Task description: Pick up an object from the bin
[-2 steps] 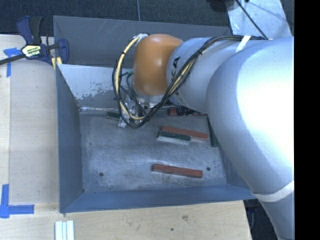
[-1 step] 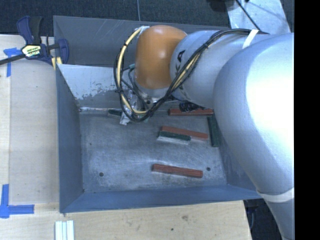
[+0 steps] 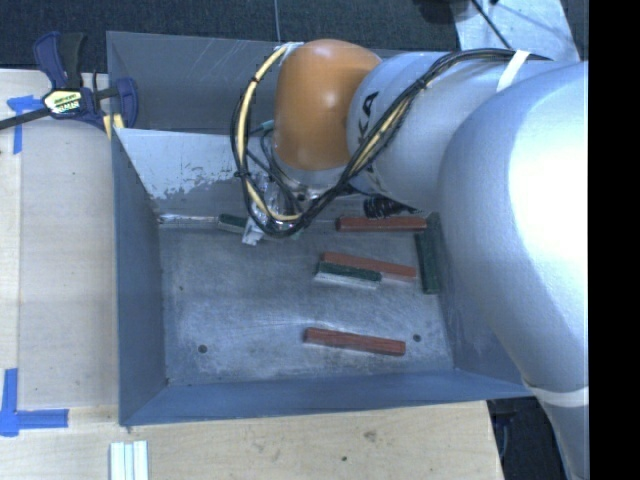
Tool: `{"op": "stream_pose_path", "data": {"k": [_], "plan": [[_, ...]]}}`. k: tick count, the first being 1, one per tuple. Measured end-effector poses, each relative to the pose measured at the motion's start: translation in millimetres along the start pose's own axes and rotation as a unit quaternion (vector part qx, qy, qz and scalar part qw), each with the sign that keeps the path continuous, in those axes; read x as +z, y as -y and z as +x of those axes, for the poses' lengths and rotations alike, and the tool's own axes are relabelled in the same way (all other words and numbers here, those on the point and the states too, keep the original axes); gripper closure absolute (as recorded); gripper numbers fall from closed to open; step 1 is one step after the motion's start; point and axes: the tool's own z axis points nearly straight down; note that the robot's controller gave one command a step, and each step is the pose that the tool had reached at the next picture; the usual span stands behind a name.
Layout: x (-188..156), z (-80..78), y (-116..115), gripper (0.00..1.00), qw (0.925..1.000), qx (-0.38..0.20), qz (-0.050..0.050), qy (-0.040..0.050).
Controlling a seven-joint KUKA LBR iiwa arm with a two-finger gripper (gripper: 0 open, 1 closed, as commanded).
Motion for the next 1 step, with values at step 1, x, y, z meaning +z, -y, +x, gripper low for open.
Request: {"op": "stream_pose_path", "data": {"k": [1], "plan": [[-10.6,-1.8,-0.7,1.0,1.0,0.0,0.0,0.0003]]}}
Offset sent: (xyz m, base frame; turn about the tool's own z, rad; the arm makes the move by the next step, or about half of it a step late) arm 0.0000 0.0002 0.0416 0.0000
